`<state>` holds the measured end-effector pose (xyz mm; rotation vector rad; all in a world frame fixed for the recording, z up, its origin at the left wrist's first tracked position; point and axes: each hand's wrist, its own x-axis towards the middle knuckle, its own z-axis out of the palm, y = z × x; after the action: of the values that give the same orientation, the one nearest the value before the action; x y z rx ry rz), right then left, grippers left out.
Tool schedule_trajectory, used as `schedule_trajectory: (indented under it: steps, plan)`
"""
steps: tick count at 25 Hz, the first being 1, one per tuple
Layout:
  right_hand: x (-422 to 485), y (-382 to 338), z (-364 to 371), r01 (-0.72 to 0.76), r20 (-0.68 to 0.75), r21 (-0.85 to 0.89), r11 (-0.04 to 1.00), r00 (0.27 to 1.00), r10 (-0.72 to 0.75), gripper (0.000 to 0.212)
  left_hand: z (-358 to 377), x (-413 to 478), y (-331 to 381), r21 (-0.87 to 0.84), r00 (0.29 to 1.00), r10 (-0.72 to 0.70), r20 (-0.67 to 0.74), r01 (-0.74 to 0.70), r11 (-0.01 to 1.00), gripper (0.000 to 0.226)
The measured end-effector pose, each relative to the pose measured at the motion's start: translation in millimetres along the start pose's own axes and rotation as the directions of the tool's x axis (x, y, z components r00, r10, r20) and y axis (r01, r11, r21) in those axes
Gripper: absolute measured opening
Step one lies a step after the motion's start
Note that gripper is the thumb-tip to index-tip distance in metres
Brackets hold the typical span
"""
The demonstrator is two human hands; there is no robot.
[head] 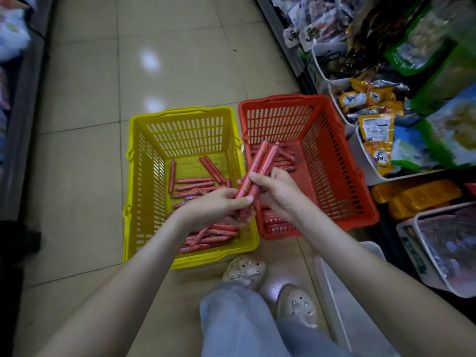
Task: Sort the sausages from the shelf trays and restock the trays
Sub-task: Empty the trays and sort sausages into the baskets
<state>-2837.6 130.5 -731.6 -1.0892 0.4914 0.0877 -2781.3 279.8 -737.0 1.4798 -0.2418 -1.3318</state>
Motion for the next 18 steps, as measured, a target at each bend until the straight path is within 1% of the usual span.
schedule_trajectory:
  steps: [2, 3, 5, 7, 9, 10, 11, 12, 13, 14, 16, 18]
  plan:
    - [-1.7, -5.0, -16.4, 0.011, -0.002, -0.029, 1.000, 1.000, -0.011, 0.011, 6.4, 13.9, -1.0, 0.126, 0.993, 0.070, -0.096, -0.058, 0.990, 0.019]
    - [-3.1, -6.5, -21.3, 0.005, 0.008, -0.054, 0.999, 1.000, -0.005, 0.011, 9.2, 18.1, -0.9, 0.151, 0.988, 0.103, -0.118, -0.085, 0.985, 0.014]
    - [-4.6, -6.9, -26.4, -0.008, 0.000, -0.091, 0.996, 1.000, 0.008, 0.015, 10.5, 22.3, -2.8, 0.178, 0.984, 0.134, -0.120, -0.112, 0.978, 0.013]
    - [-2.9, -2.9, -29.9, -0.019, -0.066, -0.098, 0.995, 0.998, 0.012, 0.021, 4.6, 20.0, -7.7, 0.220, 0.981, 0.125, -0.151, -0.090, 0.971, 0.011]
    - [0.0, 3.9, -34.3, -0.029, -0.139, -0.093, 0.995, 0.990, 0.016, 0.022, -9.1, 14.8, -17.3, 0.317, 0.960, 0.128, -0.249, -0.044, 0.947, 0.011]
    - [0.8, 7.6, -36.5, -0.029, -0.162, -0.094, 0.995, 0.987, 0.013, 0.020, -18.7, 11.4, -23.2, 0.406, 0.940, 0.132, -0.315, 0.008, 0.914, 0.010]
    - [1.4, 11.7, -38.8, -0.024, -0.174, -0.111, 0.994, 0.985, 0.005, 0.017, -30.0, 7.7, -30.2, 0.533, 0.916, 0.137, -0.378, 0.094, 0.841, 0.007]
    - [1.4, 15.7, -40.9, -0.022, -0.182, -0.158, 0.987, 0.983, -0.007, 0.015, -39.7, 2.6, -36.9, 0.658, 0.892, 0.140, -0.430, 0.203, 0.726, 0.004]
    - [1.5, 19.4, -42.8, -0.027, -0.189, -0.236, 0.971, 0.982, -0.019, 0.014, -47.9, -1.9, -44.4, 0.742, 0.873, 0.140, -0.467, 0.300, 0.600, 0.010]
    - [1.9, 22.7, -44.9, -0.041, -0.196, -0.328, 0.944, 0.980, -0.025, 0.014, -54.5, -5.6, -52.9, 0.775, 0.863, 0.123, -0.490, 0.367, 0.515, 0.016]
    - [2.8, 27.5, -48.5, -0.072, -0.197, -0.492, 0.868, 0.980, -0.030, 0.012, -61.4, -10.1, -71.5, 0.788, 0.861, 0.062, -0.505, 0.431, 0.439, 0.023]
    - [3.4, 30.1, -51.4, -0.090, -0.191, -0.564, 0.821, 0.981, -0.024, 0.011, -62.3, -10.7, -89.7, 0.791, 0.863, 0.017, -0.504, 0.454, 0.409, 0.024]
